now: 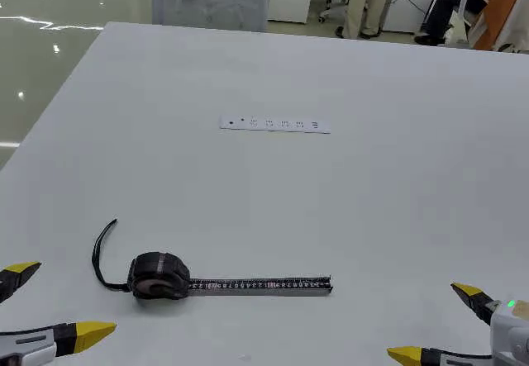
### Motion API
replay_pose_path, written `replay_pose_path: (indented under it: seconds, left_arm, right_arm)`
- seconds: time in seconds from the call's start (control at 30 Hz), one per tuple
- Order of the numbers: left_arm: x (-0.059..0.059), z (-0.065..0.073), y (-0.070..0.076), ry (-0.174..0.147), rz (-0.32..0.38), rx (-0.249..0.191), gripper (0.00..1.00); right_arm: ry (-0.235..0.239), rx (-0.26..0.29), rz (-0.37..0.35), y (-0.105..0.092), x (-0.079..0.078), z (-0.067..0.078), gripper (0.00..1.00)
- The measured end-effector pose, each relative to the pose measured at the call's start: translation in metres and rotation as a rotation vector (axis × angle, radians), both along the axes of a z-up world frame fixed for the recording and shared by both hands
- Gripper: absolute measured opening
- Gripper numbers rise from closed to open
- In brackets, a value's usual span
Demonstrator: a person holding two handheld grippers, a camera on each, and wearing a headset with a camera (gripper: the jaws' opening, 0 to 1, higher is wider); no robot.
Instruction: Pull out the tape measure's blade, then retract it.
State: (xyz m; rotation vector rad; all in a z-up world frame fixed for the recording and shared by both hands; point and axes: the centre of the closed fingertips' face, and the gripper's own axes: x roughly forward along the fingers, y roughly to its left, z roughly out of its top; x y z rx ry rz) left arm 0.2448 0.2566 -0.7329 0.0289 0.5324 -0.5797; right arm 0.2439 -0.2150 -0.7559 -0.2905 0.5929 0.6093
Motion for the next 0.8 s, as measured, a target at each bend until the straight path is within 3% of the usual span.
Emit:
replay_pose_path:
  seconds: [0.27, 0.47, 0.53, 0.63, 0.8]
  left_arm:
    - [-0.0009, -0.0004, 0.0015, -0.001, 0.004, -0.001, 1.00]
    - [0.0017, 0.0026, 0.0017, -0.009, 0.007, -0.001, 1.00]
    - [0.0023, 0.0034, 0.0015, -0.011, 0.010, -0.001, 1.00]
    - [0.0020, 0.0028, 0.0028, -0.013, 0.024, 0.014, 1.00]
    - [-0.0001, 0.0004, 0.0021, 0.007, 0.051, -0.008, 1.00]
  right_arm:
    - [0.019, -0.003, 0.025, 0.0055, -0.0057, -0.0042, 1.00]
    - [0.002, 0.002, 0.028, 0.0072, -0.0029, -0.0007, 1.00]
    - [0.027, 0.007, 0.018, 0.0061, -0.0036, -0.0049, 1.00]
    - [0.028, 0.006, 0.020, 0.0070, -0.0058, -0.0055, 1.00]
    - [0.032, 0.006, 0.023, 0.0070, -0.0072, -0.0067, 1.00]
